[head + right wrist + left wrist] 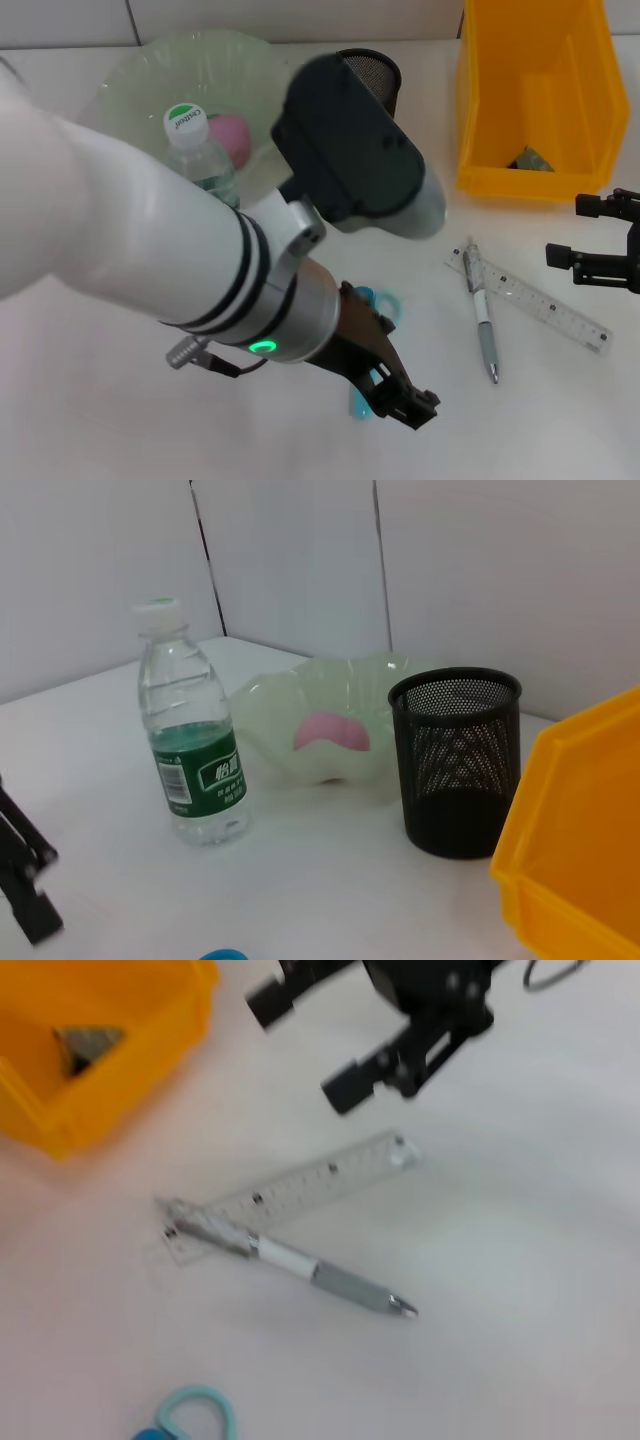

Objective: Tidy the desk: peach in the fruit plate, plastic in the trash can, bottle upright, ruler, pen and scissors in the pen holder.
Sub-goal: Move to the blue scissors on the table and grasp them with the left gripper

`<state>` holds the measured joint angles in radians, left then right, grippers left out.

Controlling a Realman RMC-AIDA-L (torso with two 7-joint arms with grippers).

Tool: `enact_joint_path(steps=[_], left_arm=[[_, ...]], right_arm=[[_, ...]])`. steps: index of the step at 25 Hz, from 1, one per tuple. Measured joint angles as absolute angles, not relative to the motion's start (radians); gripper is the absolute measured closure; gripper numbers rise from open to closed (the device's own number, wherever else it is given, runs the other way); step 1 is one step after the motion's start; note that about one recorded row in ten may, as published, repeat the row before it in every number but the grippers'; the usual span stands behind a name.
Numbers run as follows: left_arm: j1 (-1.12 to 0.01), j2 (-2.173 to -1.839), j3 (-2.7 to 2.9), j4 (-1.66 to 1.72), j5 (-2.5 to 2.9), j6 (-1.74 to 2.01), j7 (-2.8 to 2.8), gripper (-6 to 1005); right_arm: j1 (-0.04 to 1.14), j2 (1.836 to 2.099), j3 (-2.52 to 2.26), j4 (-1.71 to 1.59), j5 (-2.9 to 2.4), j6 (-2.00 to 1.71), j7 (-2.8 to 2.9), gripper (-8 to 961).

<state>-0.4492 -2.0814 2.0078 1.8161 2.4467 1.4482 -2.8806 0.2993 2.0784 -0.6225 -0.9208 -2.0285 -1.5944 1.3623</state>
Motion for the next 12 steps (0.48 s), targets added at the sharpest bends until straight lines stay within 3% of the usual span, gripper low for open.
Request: enact_joint_path(steps=[12], left_arm=[[-0.549,-2.082,2.012,1.59,2.41,1.34,-2.881,202]], right_arm=[[0.309,2.078,-0.637,-0.885,-2.033,-1.55,1.349,111]])
